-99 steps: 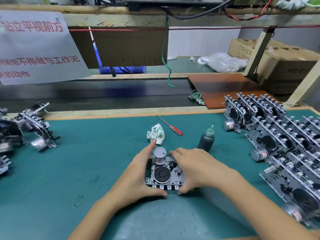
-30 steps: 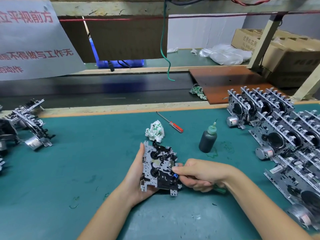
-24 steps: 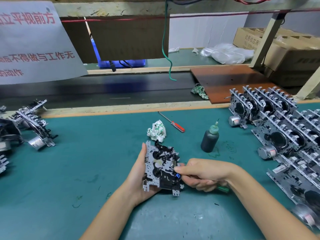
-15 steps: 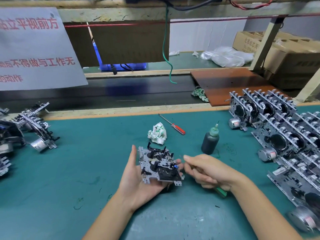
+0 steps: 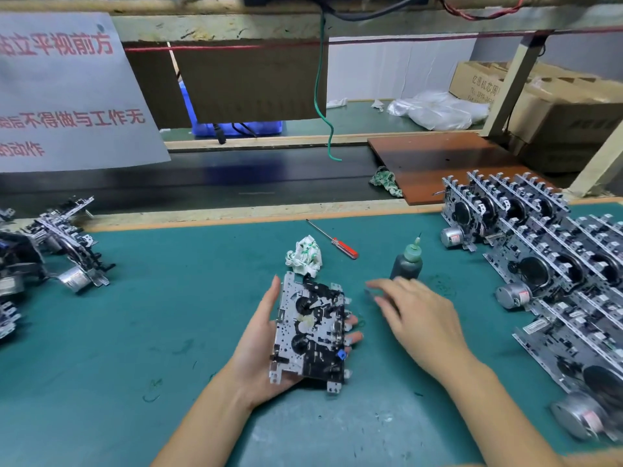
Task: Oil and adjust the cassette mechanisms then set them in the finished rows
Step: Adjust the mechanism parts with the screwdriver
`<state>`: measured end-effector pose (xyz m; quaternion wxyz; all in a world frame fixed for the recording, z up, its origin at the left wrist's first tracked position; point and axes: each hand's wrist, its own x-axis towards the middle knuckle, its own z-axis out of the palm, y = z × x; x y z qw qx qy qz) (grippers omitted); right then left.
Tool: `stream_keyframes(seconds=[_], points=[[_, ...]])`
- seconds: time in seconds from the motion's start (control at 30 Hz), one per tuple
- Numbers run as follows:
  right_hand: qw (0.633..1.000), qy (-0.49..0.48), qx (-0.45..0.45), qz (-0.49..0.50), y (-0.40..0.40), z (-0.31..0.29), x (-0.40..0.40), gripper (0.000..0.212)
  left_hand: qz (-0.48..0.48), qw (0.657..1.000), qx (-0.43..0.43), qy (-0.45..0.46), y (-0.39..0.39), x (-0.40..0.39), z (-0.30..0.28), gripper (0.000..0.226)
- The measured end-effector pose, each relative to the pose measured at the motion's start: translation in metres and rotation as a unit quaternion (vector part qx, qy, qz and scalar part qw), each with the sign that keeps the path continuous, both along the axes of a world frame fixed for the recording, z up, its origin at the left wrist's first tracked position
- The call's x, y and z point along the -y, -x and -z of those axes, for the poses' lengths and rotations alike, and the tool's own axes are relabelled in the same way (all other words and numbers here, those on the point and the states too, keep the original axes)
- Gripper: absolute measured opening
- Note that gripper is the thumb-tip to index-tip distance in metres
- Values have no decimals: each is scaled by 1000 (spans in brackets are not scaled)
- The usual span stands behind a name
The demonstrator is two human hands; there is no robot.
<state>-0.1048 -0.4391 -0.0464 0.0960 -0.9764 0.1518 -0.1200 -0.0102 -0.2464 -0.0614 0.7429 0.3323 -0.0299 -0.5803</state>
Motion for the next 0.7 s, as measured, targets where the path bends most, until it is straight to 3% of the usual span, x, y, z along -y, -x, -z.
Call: stream_keyframes(seconds=[0.1,0.2,0.3,0.37,0.43,0.5,0.53,0.57,0.63,0.7], points=[[987,19,13,-156,7,3,-5,62,57,996,62,-42,0,-1,-3,83],[976,32,21,-215,19,6,-8,55,96,979,124,-127,-3,-1,-11,85],[972,76,51,-215,30,7,-3,43,103,951,190,-220,-13,0,-10,102],[976,71,62,-198,36,9,2,51,105,956,183,-202,-19,-2,-11,97],[981,55,79,-168,42,12,2,55,58,968,167,-177,-24,-8,-11,97],[984,37,95,-143,45,16,1,55,-39,942,247,-222,-22,-14,-10,89],[986,27,98,-135,46,18,-1,55,-90,893,339,-281,-17,-19,-11,83],[987,21,98,-126,46,20,-3,54,-114,814,447,-352,-10,-24,-11,80],[988,33,97,-113,46,22,-6,52,-69,646,628,-428,8,-35,-12,84],[987,54,104,-114,46,23,-9,50,7,527,718,-455,26,-40,-9,87]])
